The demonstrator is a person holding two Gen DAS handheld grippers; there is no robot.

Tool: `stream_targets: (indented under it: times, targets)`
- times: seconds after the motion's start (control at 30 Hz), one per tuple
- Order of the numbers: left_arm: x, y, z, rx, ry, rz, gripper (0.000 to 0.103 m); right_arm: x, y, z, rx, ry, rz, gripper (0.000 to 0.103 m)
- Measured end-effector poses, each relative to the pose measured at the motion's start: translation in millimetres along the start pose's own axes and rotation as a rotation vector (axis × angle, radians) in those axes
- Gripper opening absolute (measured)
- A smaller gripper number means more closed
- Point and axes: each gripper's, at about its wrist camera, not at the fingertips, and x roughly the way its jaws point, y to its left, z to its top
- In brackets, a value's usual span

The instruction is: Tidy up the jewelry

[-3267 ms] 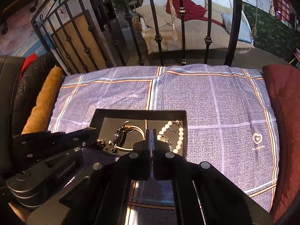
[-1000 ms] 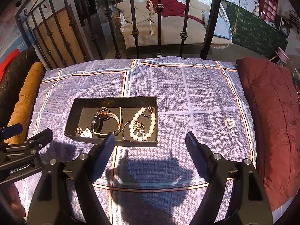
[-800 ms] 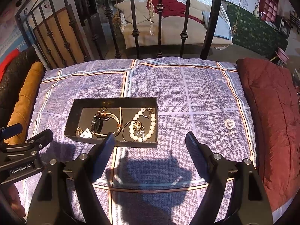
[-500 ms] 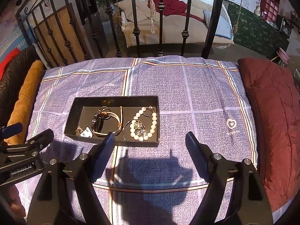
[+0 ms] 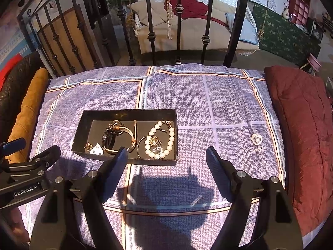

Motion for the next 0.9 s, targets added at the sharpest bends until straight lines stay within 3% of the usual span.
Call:
stream_targets:
  times: [0.13, 0.57, 0.67, 0.8, 0.9]
  targets:
    - [0, 4, 0, -0.033, 0.007, -0.042, 0.096, 0, 1, -1, -0.002, 0.004, 0.0, 0.077]
    - [0, 8, -1, -0.045, -0.033, 0.024, 0.096, 1, 1, -1, -0.003, 0.001, -0.006, 0.077]
    - [-4, 4, -4, -0.013, -0.069, 0.032, 0.094, 1, 0, -1, 0.0, 0.0, -0.007, 0.077]
    - [-3, -6, -3, 0.044, -0.054, 0.071, 0.096, 2, -1, -2, 0.003, 0.002, -0.008, 0.077]
    - [-4, -4, -2, 0.034, -0.052, 0.041, 0.096, 1, -1, -1, 0.006, 0.0, -0.006, 0.077]
